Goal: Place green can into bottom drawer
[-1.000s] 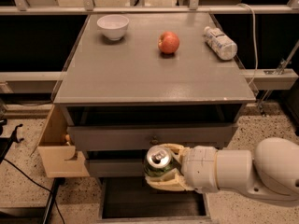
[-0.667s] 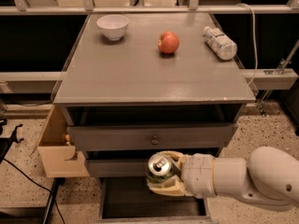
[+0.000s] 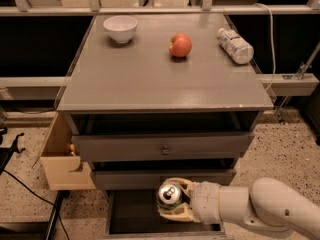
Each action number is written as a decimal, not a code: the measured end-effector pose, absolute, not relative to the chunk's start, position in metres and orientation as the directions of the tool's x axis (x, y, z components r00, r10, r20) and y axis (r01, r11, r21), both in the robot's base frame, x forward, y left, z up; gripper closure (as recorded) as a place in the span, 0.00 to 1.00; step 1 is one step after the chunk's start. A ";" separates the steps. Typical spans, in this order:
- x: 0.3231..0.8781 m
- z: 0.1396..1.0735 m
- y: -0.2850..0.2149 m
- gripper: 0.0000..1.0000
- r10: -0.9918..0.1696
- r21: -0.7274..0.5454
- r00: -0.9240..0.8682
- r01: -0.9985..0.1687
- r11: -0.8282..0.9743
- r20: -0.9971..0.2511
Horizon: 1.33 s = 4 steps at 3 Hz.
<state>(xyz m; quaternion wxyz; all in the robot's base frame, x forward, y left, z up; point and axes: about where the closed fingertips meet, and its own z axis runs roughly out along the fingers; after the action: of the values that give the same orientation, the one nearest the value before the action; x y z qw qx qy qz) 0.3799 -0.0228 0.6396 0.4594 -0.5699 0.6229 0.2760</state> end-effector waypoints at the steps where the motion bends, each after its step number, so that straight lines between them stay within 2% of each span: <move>1: 0.387 0.590 -0.021 1.00 -0.466 -0.152 0.042 -0.968 0.200 -0.884; 2: 0.391 0.532 -0.012 1.00 -0.472 -0.089 -0.011 -0.978 0.189 -0.881; 4: 0.394 0.510 -0.015 1.00 -0.480 -0.105 0.004 -0.977 0.184 -0.877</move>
Offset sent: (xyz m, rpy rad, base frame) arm 0.0212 0.0140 -0.1717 -0.0403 0.1633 0.0032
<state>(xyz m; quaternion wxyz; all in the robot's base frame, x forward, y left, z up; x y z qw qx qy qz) 0.3937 -0.0152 0.5101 0.4243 -0.5673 0.6420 0.2932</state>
